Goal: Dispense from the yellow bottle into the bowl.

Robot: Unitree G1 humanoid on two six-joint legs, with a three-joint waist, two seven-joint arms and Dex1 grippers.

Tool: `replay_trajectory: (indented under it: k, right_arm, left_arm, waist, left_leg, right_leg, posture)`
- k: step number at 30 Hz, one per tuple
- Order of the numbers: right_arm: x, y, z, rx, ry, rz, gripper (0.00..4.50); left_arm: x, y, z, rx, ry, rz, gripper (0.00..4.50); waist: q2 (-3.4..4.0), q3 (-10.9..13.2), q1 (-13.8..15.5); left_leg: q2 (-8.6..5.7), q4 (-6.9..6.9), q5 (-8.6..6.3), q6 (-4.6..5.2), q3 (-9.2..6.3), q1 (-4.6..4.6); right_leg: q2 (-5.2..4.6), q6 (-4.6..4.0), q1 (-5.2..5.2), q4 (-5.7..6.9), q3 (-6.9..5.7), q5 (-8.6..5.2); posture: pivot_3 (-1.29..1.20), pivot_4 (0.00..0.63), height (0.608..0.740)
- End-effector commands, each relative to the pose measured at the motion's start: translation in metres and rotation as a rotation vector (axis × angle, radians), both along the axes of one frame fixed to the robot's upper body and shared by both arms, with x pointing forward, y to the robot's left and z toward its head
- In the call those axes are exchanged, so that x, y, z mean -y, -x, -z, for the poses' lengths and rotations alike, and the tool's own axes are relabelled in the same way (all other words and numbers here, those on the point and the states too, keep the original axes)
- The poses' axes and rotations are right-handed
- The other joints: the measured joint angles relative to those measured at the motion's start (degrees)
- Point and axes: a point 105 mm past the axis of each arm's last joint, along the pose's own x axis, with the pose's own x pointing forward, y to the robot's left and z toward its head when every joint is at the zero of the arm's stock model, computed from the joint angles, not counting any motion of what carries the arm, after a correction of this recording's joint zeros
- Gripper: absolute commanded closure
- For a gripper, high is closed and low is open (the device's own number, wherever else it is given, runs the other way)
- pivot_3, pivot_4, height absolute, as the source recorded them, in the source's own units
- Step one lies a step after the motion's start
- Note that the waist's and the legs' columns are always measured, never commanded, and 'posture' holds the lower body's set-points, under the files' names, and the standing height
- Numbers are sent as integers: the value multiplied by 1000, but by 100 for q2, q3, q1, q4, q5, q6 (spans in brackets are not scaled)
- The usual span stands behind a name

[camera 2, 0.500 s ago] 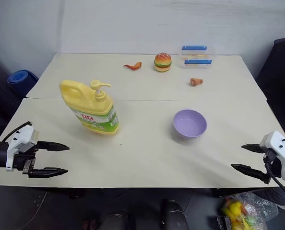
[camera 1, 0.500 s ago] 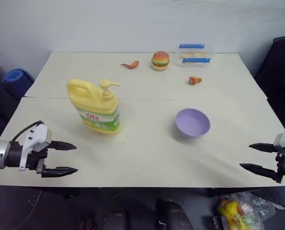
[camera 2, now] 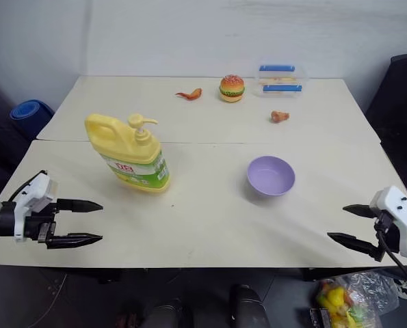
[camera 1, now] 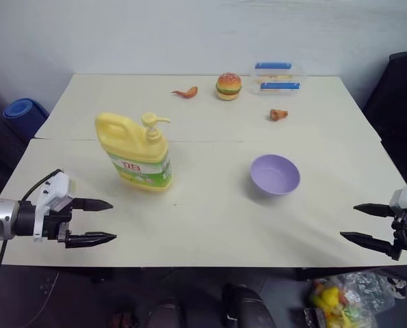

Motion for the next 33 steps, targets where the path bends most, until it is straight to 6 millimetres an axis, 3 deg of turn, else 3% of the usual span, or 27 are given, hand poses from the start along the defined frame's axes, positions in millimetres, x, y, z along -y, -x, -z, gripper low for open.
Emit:
replay_trajectory:
  k: [1,3,7,11,17,22,33]
  right_arm:
    - [-33,-10,-23,98,-28,-92,5]
    - [-60,-19,-24,126,-42,-169,5]
    - [-85,-41,-12,137,-14,-202,5]
    - [-105,-66,4,143,15,-205,5]
    - [-117,-88,35,115,97,-209,5]
    - [-114,-103,46,125,143,-184,1283]
    - [-113,-134,40,188,172,-145,1283]
  left_arm:
    - [32,3,-33,28,116,123,0]
    - [60,9,-43,17,174,239,0]
    - [96,14,-51,61,140,409,0]
    - [116,14,-62,95,108,553,0]
    - [127,4,-68,133,56,643,0]
    - [128,-4,-68,158,45,638,0]
    - [130,-9,-70,194,81,604,0]
  waist:
    - [-1,0,1]
    - [-3,-2,-2]
    - [-2,-2,1]
    - [-6,0,-1]
    - [-3,-1,-3]
    - [-3,-1,-9]
    - [-3,-1,-19]
  left_leg:
    - [0,2,0,-1,-1,-1]
    - [0,10,2,-3,-2,0]
    - [-3,10,5,-10,-4,2]
    - [-3,20,7,-12,0,-6]
    - [-3,30,7,-12,9,-9]
    - [3,33,7,-12,13,-11]
    - [15,39,7,-13,3,-12]
  right_leg:
    - [0,0,0,1,4,0]
    - [0,2,3,6,5,1]
    - [8,3,5,24,15,2]
    - [54,3,1,26,6,2]
    - [82,8,0,24,3,5]
    - [88,7,-1,24,5,5]
    - [85,7,-1,28,49,5]
  posture:
    - [0,150,740]
    - [0,150,740]
    - [0,150,740]
    - [0,150,740]
    - [0,150,740]
    - [0,150,740]
    - [0,150,740]
